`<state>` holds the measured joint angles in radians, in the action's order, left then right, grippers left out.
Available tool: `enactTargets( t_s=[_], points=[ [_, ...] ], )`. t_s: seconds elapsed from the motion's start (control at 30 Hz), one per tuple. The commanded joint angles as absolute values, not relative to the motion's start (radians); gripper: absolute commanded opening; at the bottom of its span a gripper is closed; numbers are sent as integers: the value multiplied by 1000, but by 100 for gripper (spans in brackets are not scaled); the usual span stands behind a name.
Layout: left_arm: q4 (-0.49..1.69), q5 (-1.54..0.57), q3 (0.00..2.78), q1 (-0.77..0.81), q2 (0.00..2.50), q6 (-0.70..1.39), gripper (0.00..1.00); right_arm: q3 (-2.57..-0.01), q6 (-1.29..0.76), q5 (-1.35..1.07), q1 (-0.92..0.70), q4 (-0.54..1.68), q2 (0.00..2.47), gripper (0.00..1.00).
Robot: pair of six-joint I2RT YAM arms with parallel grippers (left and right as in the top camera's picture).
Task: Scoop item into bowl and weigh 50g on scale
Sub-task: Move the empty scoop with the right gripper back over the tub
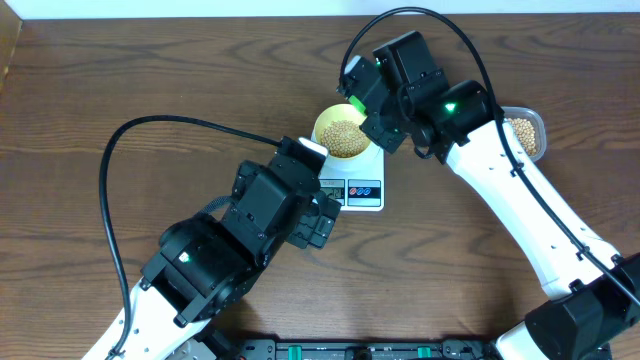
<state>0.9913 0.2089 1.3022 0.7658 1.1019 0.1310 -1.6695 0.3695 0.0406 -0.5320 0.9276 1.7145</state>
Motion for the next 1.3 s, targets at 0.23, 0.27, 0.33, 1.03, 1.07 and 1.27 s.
enactTargets(
  t_s=[0.23, 0.27, 0.33, 1.03, 1.07, 1.27],
  points=[
    [994, 218, 1308, 763, 1104, 133, 98, -1686, 191, 270, -329, 1016, 1702, 1],
    [994, 218, 1308, 763, 1104, 133, 98, -1684, 176, 262, -298, 1021, 1704, 1],
    [994, 218, 1308, 763, 1104, 133, 98, -1677, 153, 223, -232, 1021, 1705, 1],
    [994, 218, 1308, 763, 1104, 133, 98, -1625, -53, 188, -12, 1023, 1881, 1],
    [994, 218, 1308, 763, 1104, 133, 98, -1625, -57, 203, -10, 1029, 1884, 1],
    [994, 218, 1308, 763, 1104, 133, 98, -1625, -109, 271, -3, 1067, 1891, 1]
  ],
)
